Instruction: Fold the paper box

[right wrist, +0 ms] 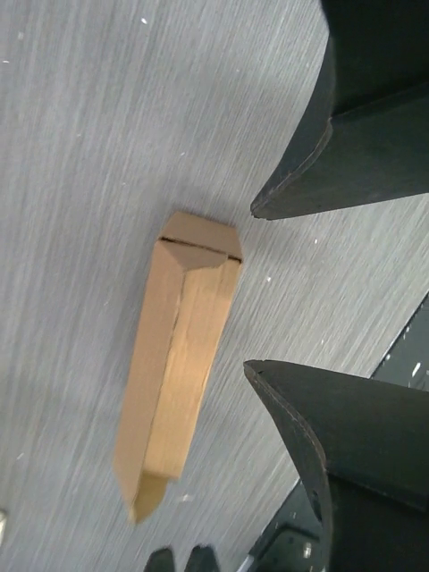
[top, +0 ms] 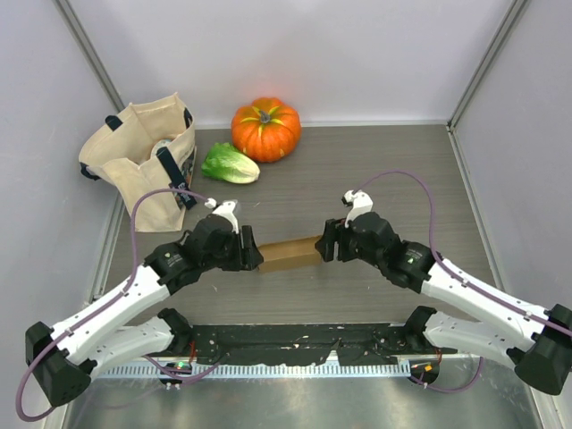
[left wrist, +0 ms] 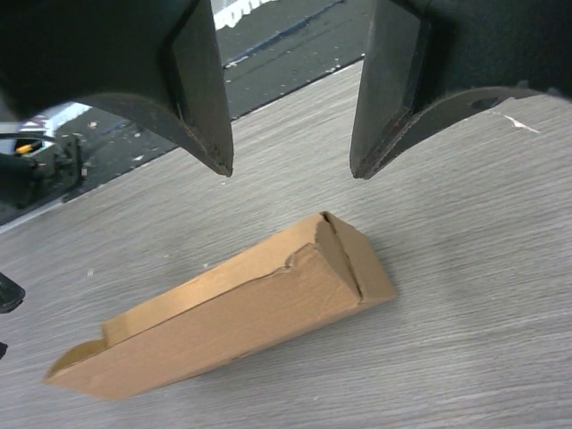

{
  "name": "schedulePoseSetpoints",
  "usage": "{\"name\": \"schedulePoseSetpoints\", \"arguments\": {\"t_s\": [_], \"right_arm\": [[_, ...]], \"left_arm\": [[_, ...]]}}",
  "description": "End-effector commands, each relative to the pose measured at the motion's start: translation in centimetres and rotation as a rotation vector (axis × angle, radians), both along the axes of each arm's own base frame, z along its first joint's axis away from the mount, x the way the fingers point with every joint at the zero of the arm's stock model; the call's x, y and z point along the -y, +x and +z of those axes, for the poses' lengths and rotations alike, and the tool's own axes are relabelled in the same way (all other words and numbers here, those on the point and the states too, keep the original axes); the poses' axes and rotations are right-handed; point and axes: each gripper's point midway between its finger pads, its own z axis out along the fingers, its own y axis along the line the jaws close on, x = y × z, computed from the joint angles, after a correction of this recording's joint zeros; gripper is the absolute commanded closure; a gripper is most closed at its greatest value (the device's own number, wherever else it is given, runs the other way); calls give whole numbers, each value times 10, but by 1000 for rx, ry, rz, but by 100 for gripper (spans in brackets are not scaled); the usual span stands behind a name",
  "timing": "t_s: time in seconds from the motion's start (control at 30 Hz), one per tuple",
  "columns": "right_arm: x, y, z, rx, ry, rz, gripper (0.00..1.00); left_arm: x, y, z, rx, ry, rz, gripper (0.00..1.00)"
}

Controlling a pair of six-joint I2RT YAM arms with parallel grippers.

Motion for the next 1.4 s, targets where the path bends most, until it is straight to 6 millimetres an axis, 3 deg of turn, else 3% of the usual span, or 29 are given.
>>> {"name": "schedulePoseSetpoints", "arguments": {"t_s": [0.0,0.03,0.1,0.13,0.17,0.2,0.47,0.83,1.0,1.17,1.3,1.37], "right_arm": [[2,3,39,-47,90,-102,29],[6,9,47,-85,122,-169,26],[7,19,41,-169,133,-242,25],[12,29,45,-211,175,-295,25],[5,28,44,-265,210,-268,25],[4,33,35,-306,210,-281,26],[-16,52,21,-338,293,-248,41],[-20,42,-10,-396,325,-236,49],[-21,40,-17,-397,331,-221,53],[-14,37,-37,-391,304,-237,57],[-12,29,-51,-324,299,-190,57],[-8,22,-63,-307,270,-159,56]], "left_arm": [[4,-5,42,16,-86,-13,39],[2,-2,46,0,-110,26,37],[-2,3,54,-26,-138,91,29],[-7,10,56,-52,-161,159,27],[-6,10,58,-78,-183,171,27],[-6,14,55,-100,-186,189,27],[9,41,35,-242,-267,225,44],[10,37,-2,-292,-251,233,51],[8,38,-14,-294,-240,240,60],[0,30,-32,-305,-212,259,65],[-5,23,-46,-306,-204,262,66],[-7,21,-48,-292,-202,246,60]]}}
